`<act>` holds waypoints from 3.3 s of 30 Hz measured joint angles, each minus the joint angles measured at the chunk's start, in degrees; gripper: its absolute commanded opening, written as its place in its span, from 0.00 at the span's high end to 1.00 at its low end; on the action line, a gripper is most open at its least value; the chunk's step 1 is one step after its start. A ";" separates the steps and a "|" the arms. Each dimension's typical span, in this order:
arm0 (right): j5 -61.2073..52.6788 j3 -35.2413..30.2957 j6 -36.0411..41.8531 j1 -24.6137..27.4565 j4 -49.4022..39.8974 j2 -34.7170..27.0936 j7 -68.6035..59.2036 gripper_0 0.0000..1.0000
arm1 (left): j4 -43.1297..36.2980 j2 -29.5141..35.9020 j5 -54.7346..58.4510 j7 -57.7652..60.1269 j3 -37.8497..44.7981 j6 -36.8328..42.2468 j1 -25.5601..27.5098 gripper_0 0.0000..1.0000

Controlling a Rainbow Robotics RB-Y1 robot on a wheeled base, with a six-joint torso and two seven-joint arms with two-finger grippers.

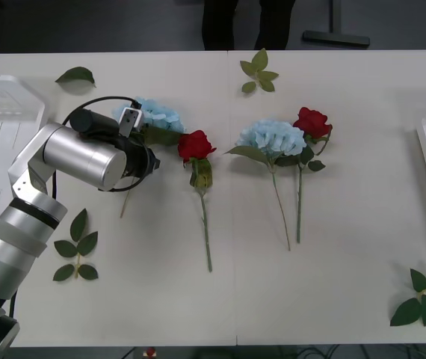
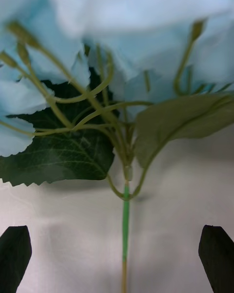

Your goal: Place the red flowers into the right box and the blue flowers into the left box. If a person shows an open palm, hand one flower to the person first, then continue sorting.

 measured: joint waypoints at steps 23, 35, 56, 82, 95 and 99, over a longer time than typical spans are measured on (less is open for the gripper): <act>-1.26 27.58 22.02 -24.17 -20.87 0.81 -55.59 0.00 | 2.67 -1.27 -0.91 -0.47 0.00 -1.54 -0.01 1.00; 11.50 31.08 24.70 -30.37 -14.16 14.54 -58.00 0.00 | -9.89 -1.20 1.30 -0.47 9.64 5.14 -0.02 1.00; 24.91 38.87 14.73 -31.96 -0.95 26.75 -57.98 0.00 | -18.99 21.66 9.11 -3.54 42.68 22.81 3.77 1.00; 39.29 40.94 2.66 -35.85 15.54 34.74 -56.67 0.00 | 13.72 22.99 10.06 -16.44 35.92 -17.76 14.41 0.99; 42.07 40.94 1.62 -35.85 18.44 34.74 -56.57 0.00 | 11.00 22.92 11.63 -16.44 36.01 -11.77 14.40 0.02; 42.09 40.94 0.30 -35.85 19.48 34.74 -56.47 0.00 | 4.75 22.91 12.80 -16.44 38.28 -1.27 14.40 0.01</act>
